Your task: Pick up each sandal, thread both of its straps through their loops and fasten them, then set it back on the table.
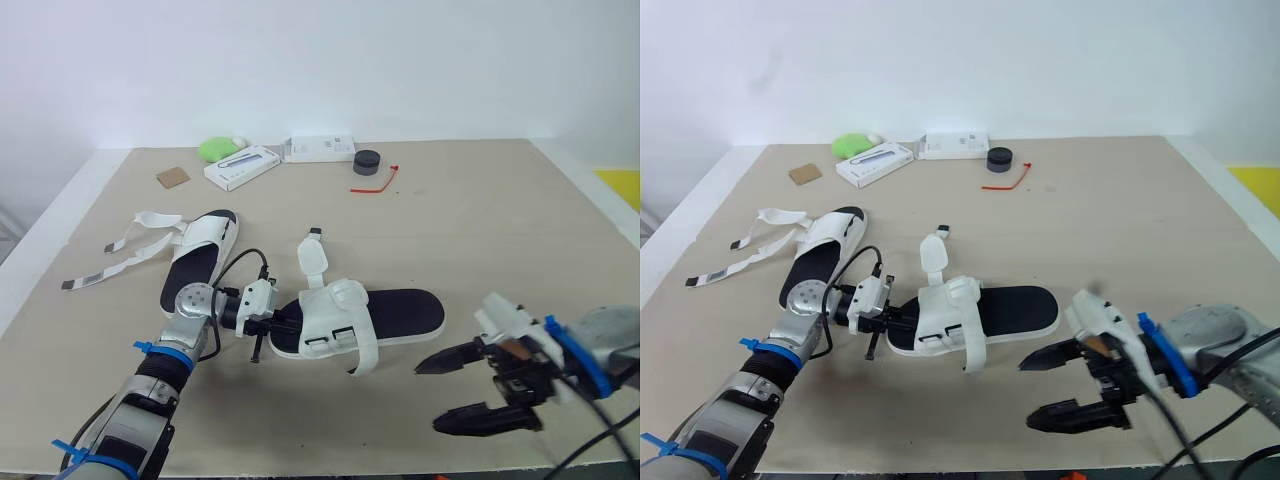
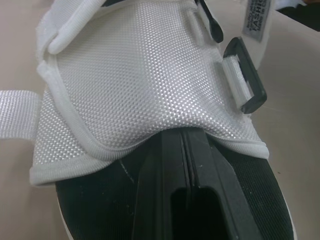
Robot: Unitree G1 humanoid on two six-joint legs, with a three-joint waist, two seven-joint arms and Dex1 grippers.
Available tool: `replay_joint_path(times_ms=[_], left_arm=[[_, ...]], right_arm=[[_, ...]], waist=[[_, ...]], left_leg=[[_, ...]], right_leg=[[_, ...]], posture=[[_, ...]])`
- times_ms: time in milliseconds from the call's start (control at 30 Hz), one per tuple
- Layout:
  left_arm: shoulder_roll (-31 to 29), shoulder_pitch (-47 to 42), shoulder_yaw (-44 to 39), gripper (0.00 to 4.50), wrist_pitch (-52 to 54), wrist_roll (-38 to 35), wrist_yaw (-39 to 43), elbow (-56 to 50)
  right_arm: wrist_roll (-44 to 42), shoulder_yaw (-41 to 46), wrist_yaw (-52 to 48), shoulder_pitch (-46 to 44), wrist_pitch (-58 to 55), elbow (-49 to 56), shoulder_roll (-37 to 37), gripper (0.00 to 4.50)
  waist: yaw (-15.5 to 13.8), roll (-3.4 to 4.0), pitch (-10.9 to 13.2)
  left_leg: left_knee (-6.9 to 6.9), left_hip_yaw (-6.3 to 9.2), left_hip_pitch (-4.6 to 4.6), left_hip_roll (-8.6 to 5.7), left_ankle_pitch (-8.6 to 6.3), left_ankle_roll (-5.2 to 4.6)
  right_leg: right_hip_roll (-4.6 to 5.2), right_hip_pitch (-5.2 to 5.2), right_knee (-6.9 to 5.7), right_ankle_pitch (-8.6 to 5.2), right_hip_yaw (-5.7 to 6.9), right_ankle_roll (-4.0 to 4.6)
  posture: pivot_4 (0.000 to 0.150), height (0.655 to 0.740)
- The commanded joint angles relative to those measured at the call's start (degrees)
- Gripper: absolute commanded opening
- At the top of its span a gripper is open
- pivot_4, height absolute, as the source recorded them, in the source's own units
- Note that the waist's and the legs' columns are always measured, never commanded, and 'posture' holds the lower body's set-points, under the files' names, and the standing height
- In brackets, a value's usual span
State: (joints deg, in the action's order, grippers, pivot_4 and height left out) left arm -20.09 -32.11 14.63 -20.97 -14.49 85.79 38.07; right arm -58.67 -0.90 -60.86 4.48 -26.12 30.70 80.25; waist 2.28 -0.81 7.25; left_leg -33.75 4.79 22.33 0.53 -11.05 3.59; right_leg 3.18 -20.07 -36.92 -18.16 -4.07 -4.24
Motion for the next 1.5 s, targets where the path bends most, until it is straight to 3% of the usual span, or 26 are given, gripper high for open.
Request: replay_joint_path(times_ms=[33, 700, 800, 1033, 1267, 1500], left_arm=[[-3.02, 5.05, 6.70, 0.00, 5.90, 9.85, 0.03, 7.72], [-5.10, 12.43, 7.20, 0.00, 13.25, 8.52, -3.15, -3.41], [-5.12, 12.30, 7.29, 0.00, 13.08, 8.71, -3.19, -3.50], [-4.72, 11.87, 7.26, 0.00, 12.71, 8.92, -3.46, -2.58], [-4.33, 11.47, 7.28, 0.00, 12.42, 8.99, -3.87, -1.90], [-4.52, 11.68, 7.80, 0.00, 10.90, 9.48, -3.91, -2.11]], right_arm=[[2.97, -1.69, 7.29, -3.72, -4.56, 1.48, -6.71, 3.74], [4.51, -6.54, 11.80, -15.69, -24.88, -0.56, -25.21, 3.74], [4.04, -6.29, 11.48, -15.96, -27.21, -0.09, -26.40, 2.95], [-0.33, -4.29, 8.25, -14.94, -31.50, 2.30, -25.76, 0.14], [-1.99, -3.58, 8.57, -20.46, -36.12, -1.88, -26.61, 0.01], [-14.51, -2.93, 8.79, -44.90, -58.86, -20.73, -29.46, 0.01]], waist=[[0.02, 0.00, 0.02], [0.21, -0.03, 0.00], [0.17, -0.02, 0.00], [0.17, -0.02, 0.00], [0.22, -0.01, 0.00], [0.19, 0.09, -0.03]], left_leg=[[0.00, 0.00, -0.01, 0.04, 0.00, 0.00], [0.00, 0.14, -0.10, 0.20, -0.40, 0.20], [0.01, 0.20, -0.08, 0.23, -0.44, 0.19], [0.01, 0.22, -0.08, 0.23, -0.51, 0.12], [0.00, 0.21, -0.10, 0.24, -0.51, 0.12], [-0.05, 0.20, -0.13, 0.27, -0.51, 0.04]], right_leg=[[-0.03, 0.00, 0.00, 0.00, 0.02, 0.00], [-0.38, 0.19, 0.01, -0.27, -0.03, 0.01], [-0.43, 0.19, 0.00, -0.27, -0.02, -0.01], [-0.46, 0.20, 0.01, -0.27, -0.02, -0.03], [-0.45, 0.21, 0.00, -0.36, -0.03, 0.13], [-0.48, 0.23, 0.00, -0.28, -0.06, 0.23]], posture=[[0.150, 0.7400], [0.150, 0.7400], [0.150, 0.7400], [0.150, 0.7400], [0.150, 0.7400], [0.150, 0.7400]])
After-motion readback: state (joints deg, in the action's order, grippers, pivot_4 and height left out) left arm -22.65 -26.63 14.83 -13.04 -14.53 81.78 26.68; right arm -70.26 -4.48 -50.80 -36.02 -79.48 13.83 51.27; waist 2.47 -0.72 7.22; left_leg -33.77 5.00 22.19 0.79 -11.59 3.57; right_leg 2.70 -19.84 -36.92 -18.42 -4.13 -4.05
